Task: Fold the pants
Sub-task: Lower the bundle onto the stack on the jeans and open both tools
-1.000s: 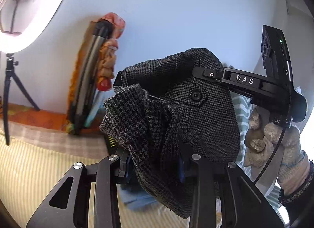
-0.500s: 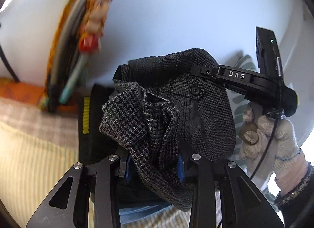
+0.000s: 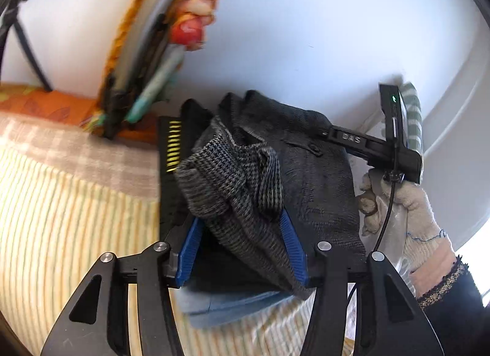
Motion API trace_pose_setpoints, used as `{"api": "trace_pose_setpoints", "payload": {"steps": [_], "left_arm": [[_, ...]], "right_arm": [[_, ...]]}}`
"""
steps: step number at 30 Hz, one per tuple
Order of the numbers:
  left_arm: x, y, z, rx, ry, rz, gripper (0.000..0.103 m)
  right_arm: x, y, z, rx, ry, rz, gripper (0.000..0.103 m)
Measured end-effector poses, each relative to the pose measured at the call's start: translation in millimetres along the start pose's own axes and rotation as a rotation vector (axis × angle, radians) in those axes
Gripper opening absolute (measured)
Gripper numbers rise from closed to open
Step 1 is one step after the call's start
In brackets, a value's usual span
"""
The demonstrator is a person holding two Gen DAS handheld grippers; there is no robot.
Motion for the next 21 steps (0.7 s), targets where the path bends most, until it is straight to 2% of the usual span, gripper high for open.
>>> {"api": "trace_pose_setpoints", "payload": {"steps": [3,7,9,15,19,21], "left_arm": [[-3,-10,-11,-0.067,0.000,0.017,0.052],[-4,-20,-33,-0.084,-0.048,0.005,0.052],[-4,-29,-36,-0.102,-0.036,0.013,0.052],[-9,-60,-24,-0.113,0.035,0.031,0.052],[-9,-86,-10,-0.112,0.083,0.045,0.052],[-8,-95,-5,-0.109,0.106,0.043,0.055]], "right_arm": [[1,-7,8,0.031,0.035,-0.003,0.077],[5,-22,15,0.060,0.066,0.008,0.078],[10,-34,19,0.059,0.089,0.015,0.078],[35,-83,19,0.063,0.132,0.055,0.078],[54,-117,8,0.031,0.143,0.065,0.078],[61,-136,0,0.033,0.138,0.084,0.079]]}}
Point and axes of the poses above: each gripper's, at about its wrist camera, not at the fingertips, and y roughly the way its jaws point, z to its right, x to its underside, the point moved 2 cm from there along y, roughly the way its jaws point, and after that the axes turned 9 degrees about x, right-handed, at the moved point
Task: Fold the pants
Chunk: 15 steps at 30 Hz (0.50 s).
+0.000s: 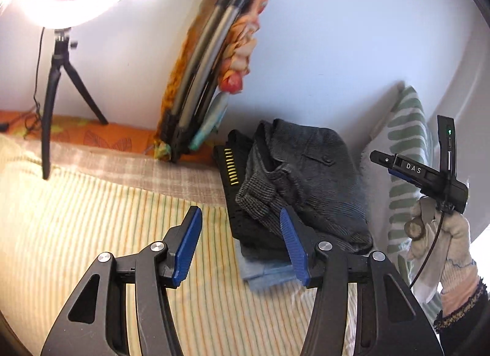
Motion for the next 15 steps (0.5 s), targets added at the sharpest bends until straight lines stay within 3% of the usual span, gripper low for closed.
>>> {"api": "trace_pose_setpoints", "payload": {"steps": [7,15], "left_arm": [[3,-41,10,0.005,0.044,0.033,0.060],[12,-84,12,-0.020,0.090,0.047,0.063]], "right_arm": [[26,-61,-20,-0.034,0.000,0.030,0.082],[61,-122,-44,-0.012,-0.001,0.073,0.087]]}}
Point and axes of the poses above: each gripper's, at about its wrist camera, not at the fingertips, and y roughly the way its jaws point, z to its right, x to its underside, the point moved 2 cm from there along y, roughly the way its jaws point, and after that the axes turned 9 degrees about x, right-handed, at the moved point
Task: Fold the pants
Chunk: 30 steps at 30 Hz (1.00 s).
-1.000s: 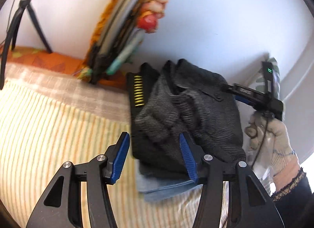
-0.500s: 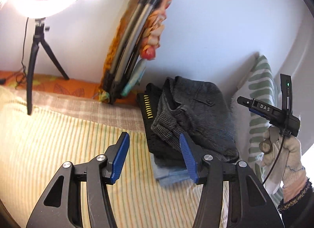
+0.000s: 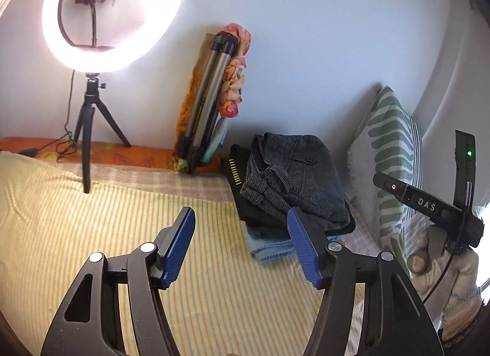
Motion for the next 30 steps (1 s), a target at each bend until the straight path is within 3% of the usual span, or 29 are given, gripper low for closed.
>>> {"api": "trace_pose_setpoints", "payload": {"steps": [3,8,10,24,30], "left_arm": [[5,-14,-1,-0.006,0.025,0.006,0.072],[16,-40,-8,-0.042,0.075,0.011,0.074],[20,-51,-14,-0.050,0.084,0.017,0.079],[62,-80,-41,-0.083,0.255,-0.013,0.080],[66,-83,-46,-0.097,0.250,0.005,0.083]], "right_arm": [[14,-22,-14,-0.003,-0.015,0.022,0.095],[41,-48,-37,-0.030,0.020,0.039,0.099],[50,-53,-46,-0.054,0.040,0.038,0.099],[106,-62,-107,-0.083,0.023,0.031,0.099],[110,-64,-111,-0.067,0.035,0.046,0.099]]}}
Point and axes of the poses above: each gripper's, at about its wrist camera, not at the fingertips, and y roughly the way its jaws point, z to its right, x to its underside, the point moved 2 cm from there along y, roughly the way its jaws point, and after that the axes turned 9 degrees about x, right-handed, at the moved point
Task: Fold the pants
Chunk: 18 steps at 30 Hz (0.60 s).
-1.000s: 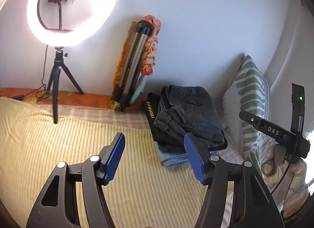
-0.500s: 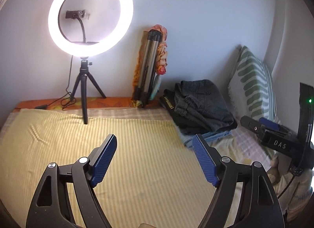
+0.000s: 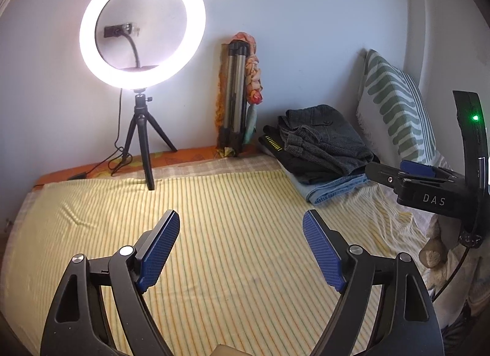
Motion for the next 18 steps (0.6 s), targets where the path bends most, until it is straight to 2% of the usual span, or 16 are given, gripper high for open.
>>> {"api": "trace_pose_setpoints", "payload": {"steps": [3,6,9,14,18], "left_arm": [[-1,0,-4,0.010,-0.014,-0.016,0.085],[-3,-3,-8,-0.046,0.015,0.004,0.090],[-3,-4,-15,-0.081,0.012,0.004,0.090],[-3,-8,-26,-0.089,-0.030,-0.006,0.090],[-4,-12,-27,-0.107,-0.025,0.001,0.090]], "right_arm": [[-2,2,2,0.008,0.037,0.007,0.099],[-2,5,0,0.023,0.038,0.012,0.099],[-1,5,-2,0.033,0.021,0.024,0.099],[5,3,-3,0.054,0.005,0.040,0.103],[6,2,-2,0.074,-0.001,0.053,0.103]]}}
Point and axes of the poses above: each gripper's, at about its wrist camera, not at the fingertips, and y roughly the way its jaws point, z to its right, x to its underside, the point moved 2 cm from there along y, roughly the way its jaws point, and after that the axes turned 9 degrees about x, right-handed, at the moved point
